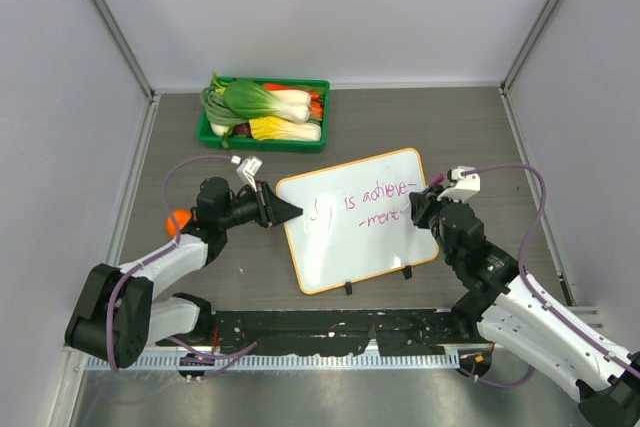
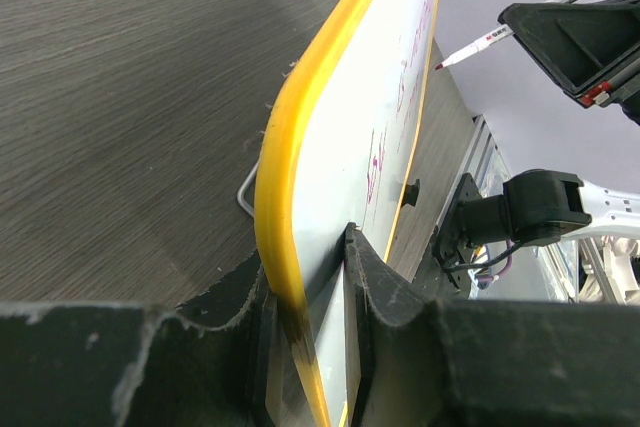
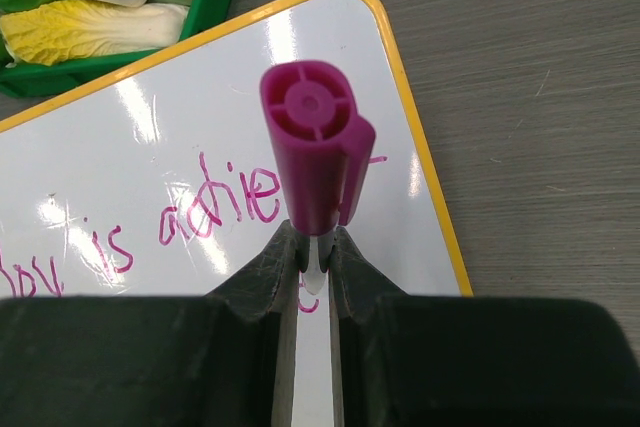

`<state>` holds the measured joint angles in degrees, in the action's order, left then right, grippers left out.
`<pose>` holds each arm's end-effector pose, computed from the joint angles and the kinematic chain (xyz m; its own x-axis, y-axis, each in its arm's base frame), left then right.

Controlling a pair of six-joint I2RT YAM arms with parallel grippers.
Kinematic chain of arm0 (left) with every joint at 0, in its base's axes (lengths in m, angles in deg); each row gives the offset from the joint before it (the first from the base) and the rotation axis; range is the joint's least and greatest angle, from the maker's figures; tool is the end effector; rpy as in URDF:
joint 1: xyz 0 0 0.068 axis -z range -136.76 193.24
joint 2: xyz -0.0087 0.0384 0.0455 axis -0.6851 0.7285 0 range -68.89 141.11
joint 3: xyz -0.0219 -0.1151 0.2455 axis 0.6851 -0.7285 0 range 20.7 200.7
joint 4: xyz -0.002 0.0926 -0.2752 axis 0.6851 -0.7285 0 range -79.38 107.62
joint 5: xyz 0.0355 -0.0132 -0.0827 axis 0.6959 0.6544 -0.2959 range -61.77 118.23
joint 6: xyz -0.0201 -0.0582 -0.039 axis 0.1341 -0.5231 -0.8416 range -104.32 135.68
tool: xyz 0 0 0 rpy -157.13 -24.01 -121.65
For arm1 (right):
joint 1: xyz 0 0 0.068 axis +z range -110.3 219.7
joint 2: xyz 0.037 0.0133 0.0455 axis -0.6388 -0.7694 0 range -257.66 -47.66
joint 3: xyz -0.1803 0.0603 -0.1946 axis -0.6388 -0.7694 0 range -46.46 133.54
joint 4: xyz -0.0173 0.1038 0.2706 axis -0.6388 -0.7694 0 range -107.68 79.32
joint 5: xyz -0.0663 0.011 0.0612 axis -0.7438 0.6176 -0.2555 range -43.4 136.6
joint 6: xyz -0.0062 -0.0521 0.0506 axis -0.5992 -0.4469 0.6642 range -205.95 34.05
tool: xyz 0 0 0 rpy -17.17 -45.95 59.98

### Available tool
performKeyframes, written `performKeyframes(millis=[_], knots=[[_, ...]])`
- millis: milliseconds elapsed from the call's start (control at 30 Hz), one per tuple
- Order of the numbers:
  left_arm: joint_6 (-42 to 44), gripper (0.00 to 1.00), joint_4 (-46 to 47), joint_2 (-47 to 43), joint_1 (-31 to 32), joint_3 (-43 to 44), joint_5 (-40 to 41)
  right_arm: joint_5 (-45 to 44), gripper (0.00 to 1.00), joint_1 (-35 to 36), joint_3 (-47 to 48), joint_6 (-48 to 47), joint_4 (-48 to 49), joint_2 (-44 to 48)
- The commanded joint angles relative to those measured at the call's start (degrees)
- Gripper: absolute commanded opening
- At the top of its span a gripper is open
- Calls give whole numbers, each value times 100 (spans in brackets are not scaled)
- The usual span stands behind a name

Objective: Write a sentence on the whiteboard

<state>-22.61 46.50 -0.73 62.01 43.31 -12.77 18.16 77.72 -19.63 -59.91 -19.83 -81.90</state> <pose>0.2453 -0.1253 0.1687 -0.7323 -0.2451 -0.6353 0.4894 0.4594 -0.7413 0.1796 0.1038 0.2492 -0.2816 0.2699 -0.9208 -0.0648 0.9521 0.2989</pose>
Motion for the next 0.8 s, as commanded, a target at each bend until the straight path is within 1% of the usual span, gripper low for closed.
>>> performKeyframes(millis=[0,100,300,500,767], knots=[[963,0,-463,48,4,-169,759,-205,1,-23,209,-99,54,-39],[963,0,-463,48,13,-169,759,-275,1,-23,147,-64,62,-74],[972,0,-463,75,4,-161,742,-275,1,-40,-98,-29,395,-267],[972,0,-471,31,13,-169,759,-240,1,-58,-204,67,440,-470],[972,0,-463,66,4,-161,751,-267,1,-58,-29,50,159,-31]])
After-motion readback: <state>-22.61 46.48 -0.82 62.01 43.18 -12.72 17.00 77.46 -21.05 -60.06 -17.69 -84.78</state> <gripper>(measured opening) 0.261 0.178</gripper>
